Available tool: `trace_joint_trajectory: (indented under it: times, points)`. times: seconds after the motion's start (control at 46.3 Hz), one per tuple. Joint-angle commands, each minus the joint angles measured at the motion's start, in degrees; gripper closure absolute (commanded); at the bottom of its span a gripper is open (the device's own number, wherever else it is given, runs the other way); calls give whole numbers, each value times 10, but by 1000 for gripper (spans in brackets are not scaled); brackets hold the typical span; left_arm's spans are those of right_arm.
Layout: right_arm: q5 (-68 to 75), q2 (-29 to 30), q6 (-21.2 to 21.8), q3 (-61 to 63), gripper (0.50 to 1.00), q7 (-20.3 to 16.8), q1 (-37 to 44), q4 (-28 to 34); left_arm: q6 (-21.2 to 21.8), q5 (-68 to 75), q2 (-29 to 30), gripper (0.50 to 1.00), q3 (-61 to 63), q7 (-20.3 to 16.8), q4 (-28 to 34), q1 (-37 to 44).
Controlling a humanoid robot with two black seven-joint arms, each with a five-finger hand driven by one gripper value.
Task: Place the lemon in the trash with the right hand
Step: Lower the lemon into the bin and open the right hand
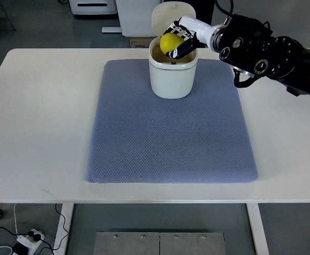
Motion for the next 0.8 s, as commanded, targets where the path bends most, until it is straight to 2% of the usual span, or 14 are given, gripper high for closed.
trace_joint_trajectory:
  times: [0.0,0.151,0.302,0.583,0.669,0.712,0.777]
  points:
    - [0,0,0,0,827,-3,0,0,0,0,0,500,0,0,0,0]
    - [0,0,0,0,758,-3,0,0,0,0,0,500,0,0,0,0]
    - [0,0,0,0,712,-3,0,0,0,0,0,500,0,0,0,0]
    - [-1,0,0,0,705,-3,0,1,0,0,0,500,0,0,0,0]
    - [0,0,0,0,726,-3,0,1,0,0,0,500,0,0,0,0]
    - [-1,0,0,0,793,-2,1,1,0,0,0,500,0,0,-1,0]
    - [-1,0,1,0,866,-2,1,2,0,0,0,500,0,0,0,0]
